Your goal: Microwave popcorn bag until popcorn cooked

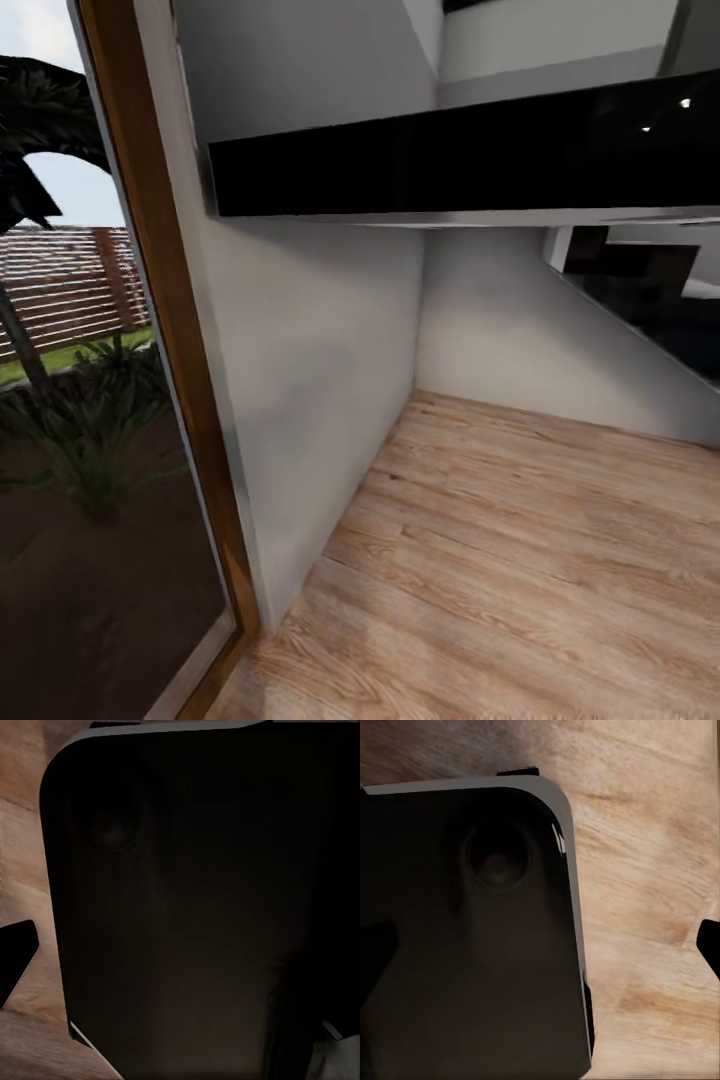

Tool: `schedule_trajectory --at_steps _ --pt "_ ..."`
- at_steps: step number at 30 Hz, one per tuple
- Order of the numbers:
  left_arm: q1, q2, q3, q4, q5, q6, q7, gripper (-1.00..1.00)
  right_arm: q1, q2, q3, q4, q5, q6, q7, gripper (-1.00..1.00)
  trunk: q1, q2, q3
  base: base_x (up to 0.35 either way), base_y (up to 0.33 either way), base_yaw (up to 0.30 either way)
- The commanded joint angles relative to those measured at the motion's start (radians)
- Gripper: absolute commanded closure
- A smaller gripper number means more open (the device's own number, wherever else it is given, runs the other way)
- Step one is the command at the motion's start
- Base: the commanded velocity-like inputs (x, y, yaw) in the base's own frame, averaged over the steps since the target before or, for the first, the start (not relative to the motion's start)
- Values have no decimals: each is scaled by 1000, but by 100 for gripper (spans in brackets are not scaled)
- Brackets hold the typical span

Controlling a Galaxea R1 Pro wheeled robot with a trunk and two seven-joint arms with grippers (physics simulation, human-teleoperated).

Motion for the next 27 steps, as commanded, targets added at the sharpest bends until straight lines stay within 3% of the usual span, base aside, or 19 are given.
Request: schedule_trajectory --at_steps 1,27 --pt "0 0 0 -1 1 -1 0 -100 0 0 -2 1 -9 -4 3 -100 0 0 -1 0 0 -297" --pt "0 0 0 -1 1 -1 1 -100 0 -3 -2 1 -9 -4 24 -100 0 0 -1 0 0 -297"
